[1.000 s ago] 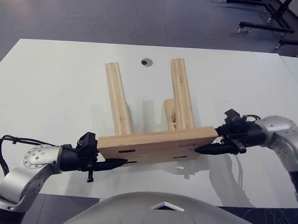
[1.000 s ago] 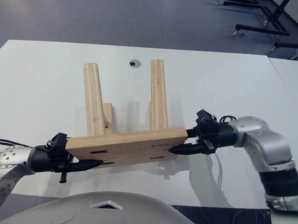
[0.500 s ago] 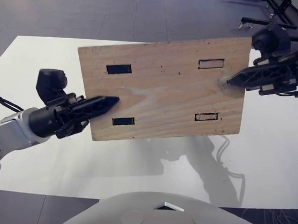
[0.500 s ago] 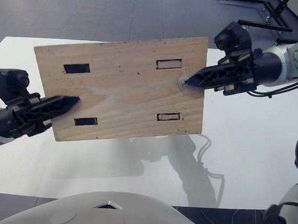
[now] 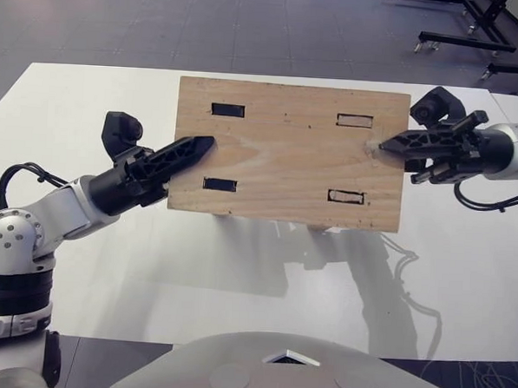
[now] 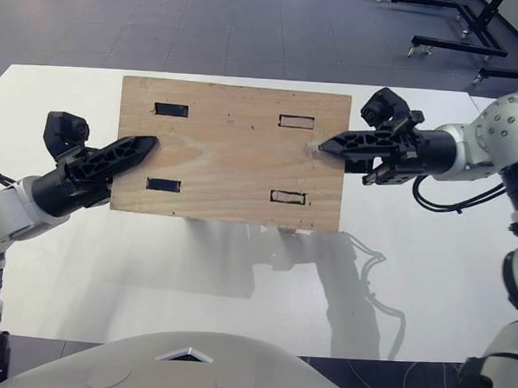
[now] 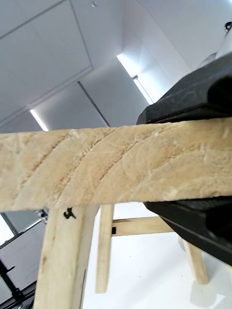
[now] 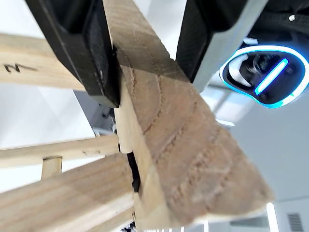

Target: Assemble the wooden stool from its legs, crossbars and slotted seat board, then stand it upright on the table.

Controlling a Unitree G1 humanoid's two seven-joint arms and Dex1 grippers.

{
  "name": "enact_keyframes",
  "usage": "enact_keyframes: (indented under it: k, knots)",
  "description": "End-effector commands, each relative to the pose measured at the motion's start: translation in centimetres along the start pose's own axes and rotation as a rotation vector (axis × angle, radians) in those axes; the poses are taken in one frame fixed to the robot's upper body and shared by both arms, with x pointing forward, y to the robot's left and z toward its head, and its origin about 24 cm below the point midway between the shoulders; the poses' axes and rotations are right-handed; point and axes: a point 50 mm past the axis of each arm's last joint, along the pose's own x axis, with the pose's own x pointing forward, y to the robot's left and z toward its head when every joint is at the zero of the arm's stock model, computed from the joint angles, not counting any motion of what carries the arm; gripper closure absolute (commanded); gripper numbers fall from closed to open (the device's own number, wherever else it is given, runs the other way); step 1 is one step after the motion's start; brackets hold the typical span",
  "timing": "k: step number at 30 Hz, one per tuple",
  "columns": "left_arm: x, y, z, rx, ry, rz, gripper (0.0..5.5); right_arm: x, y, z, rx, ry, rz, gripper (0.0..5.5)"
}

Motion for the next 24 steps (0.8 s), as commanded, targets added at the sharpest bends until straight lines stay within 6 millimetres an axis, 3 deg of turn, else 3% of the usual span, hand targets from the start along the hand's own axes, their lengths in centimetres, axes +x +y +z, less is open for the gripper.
enact_keyframes:
  k: [1, 3, 4, 8, 14, 18, 21, 24]
  knots:
    - [-0.8, 1.4, 2.8, 0.023, -0.19, 0.079, 4.15, 0.0, -3.0, -0.3, 0.115, -0.103, 0.072, 3.76]
    - [-0.8, 2.0, 3.4, 0.024, -0.231, 0.088, 4.15, 0.4, -3.5, 0.5, 0.072, -0.152, 0.036, 3.76]
    - [-0.7, 2.3, 3.8, 0.015, -0.254, 0.082, 3.78, 0.6, -3.6, 1.1, 0.055, -0.18, 0.03, 3.38]
    - [0.3, 3.5, 4.2, -0.001, -0.271, 0.069, 3.2, 1.1, -3.8, 1.6, 0.029, -0.23, 0.047, 2.65]
    - [0.6, 3.7, 3.9, 0.024, -0.241, 0.07, 2.12, 0.8, -4.0, 1.6, -0.042, -0.312, 0.008, 1.41]
    - [-0.2, 3.2, 4.0, 0.24, -0.248, 0.19, 1.83, -1.2, -3.0, 0.0, -0.216, -0.385, -0.054, 0.88]
    - [-1.4, 1.7, 2.7, 0.444, -0.216, 0.272, 1.83, -2.9, -1.3, -2.1, -0.358, -0.412, -0.086, 0.38]
    - [-3.1, -0.5, 1.2, 0.618, -0.265, 0.323, 1.83, -4.0, -1.4, -5.1, -0.402, -0.434, -0.109, 0.38]
